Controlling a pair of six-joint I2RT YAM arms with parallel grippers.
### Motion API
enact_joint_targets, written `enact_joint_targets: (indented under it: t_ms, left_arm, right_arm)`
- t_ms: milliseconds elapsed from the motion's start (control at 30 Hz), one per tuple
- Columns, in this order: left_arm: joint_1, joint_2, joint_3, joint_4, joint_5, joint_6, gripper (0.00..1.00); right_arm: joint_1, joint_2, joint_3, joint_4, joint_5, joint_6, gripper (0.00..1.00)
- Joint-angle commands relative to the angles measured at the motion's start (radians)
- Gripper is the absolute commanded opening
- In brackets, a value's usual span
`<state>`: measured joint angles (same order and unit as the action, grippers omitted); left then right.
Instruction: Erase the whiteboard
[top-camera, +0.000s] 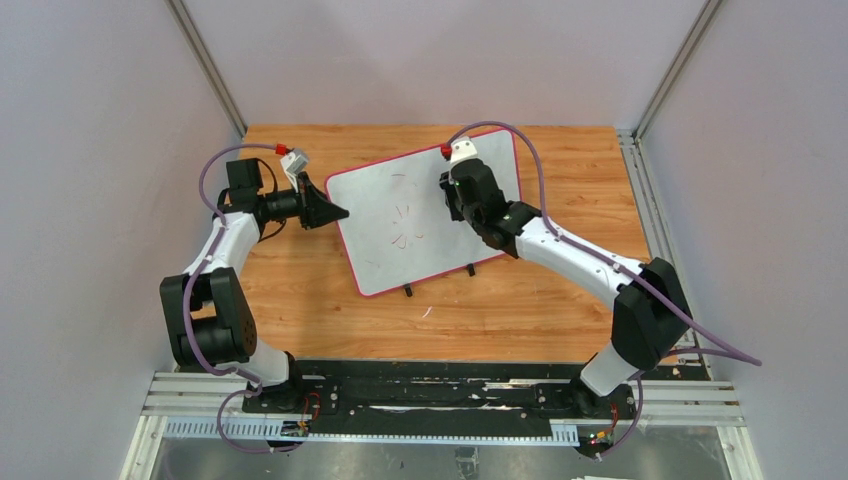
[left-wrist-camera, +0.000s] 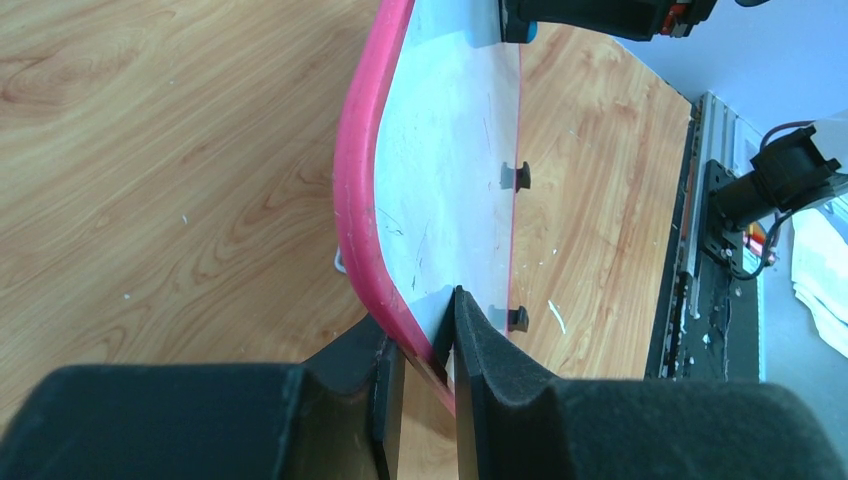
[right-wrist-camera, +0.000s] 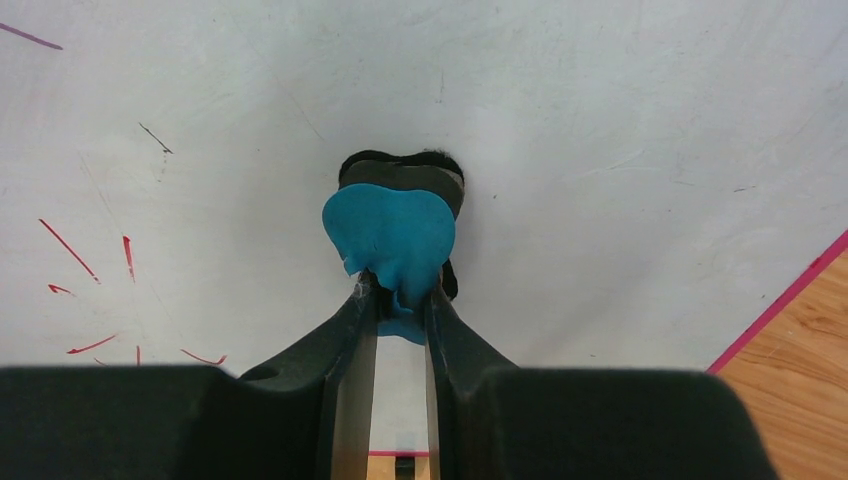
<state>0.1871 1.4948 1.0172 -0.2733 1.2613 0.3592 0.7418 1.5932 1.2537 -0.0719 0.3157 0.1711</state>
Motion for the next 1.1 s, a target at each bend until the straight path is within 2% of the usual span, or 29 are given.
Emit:
enact_joint_targets:
  t_ms: [0,300,500,700,1067]
  left_arm:
    - [-0.003,-0.016,-0.011,-0.001,-0.119,0.115,0.00]
    - [-0.003,-0.016,-0.009,0.000,-0.115,0.112,0.00]
    - [-0.003,-0.022,-0.008,-0.001,-0.115,0.113,0.00]
    - [-0.002,-0.027,-0.008,-0.006,-0.114,0.116,0.00]
    - [-0.003,-0.022,-0.005,-0.010,-0.114,0.121,0.00]
  right_arm:
    - [0.065,0.074,0.069,0.014,-0.017,0.004,0.01]
    - [0.231,0.211,0.230,-0.013,-0.025,0.003,0.01]
    - [0.288,0.272,0.285,-0.024,-0.016,0.001,0.01]
    - [0.236,0.228,0.220,-0.033,0.025,-0.009,0.01]
    - [0.044,0.002,-0.048,-0.004,0.063,0.007,0.01]
